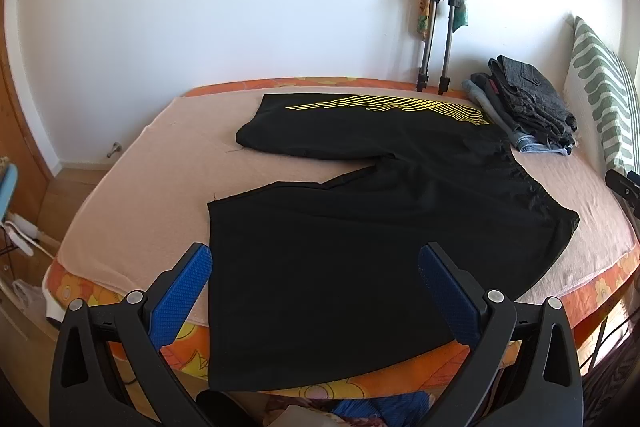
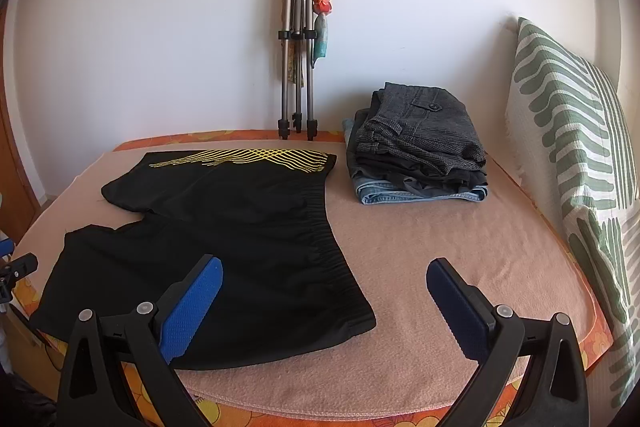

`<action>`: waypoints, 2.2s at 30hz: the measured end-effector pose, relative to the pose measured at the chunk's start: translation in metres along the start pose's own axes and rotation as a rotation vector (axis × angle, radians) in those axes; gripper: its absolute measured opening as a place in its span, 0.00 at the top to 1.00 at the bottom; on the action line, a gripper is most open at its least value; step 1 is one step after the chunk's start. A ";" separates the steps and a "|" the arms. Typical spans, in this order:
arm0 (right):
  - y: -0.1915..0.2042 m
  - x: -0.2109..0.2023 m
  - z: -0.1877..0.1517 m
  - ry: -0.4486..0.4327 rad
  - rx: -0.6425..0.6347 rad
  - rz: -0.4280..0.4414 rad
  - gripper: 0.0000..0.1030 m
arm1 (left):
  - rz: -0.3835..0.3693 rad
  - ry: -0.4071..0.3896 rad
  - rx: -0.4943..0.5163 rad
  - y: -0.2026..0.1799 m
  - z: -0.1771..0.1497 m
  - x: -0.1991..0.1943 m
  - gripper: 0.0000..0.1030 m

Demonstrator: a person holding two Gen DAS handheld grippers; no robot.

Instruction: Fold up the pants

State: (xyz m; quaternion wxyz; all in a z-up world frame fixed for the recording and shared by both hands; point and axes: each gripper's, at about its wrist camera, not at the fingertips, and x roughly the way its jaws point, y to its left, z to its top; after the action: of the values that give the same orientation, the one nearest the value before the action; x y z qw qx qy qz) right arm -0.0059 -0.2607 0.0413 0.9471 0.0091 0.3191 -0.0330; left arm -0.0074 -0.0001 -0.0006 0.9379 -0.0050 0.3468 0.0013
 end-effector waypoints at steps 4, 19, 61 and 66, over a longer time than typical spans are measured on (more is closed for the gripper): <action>0.000 0.000 0.000 0.001 0.001 -0.002 0.00 | -0.002 0.001 -0.001 0.001 -0.001 -0.001 0.00; 0.006 0.001 -0.004 0.014 -0.107 0.086 0.10 | -0.004 0.013 0.030 0.015 0.000 -0.001 0.02; 0.125 0.064 -0.078 0.369 -0.819 0.637 0.85 | -0.272 0.398 0.592 0.012 -0.071 0.028 0.64; 0.124 0.065 -0.072 0.360 -0.785 0.640 0.94 | -0.273 0.387 0.617 0.008 -0.073 0.028 0.95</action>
State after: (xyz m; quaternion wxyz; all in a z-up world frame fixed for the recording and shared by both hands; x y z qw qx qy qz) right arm 0.0112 -0.1377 -0.0558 0.7723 -0.2431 0.4462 0.3813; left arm -0.0332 0.0072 -0.0741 0.8043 0.2310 0.4975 -0.2287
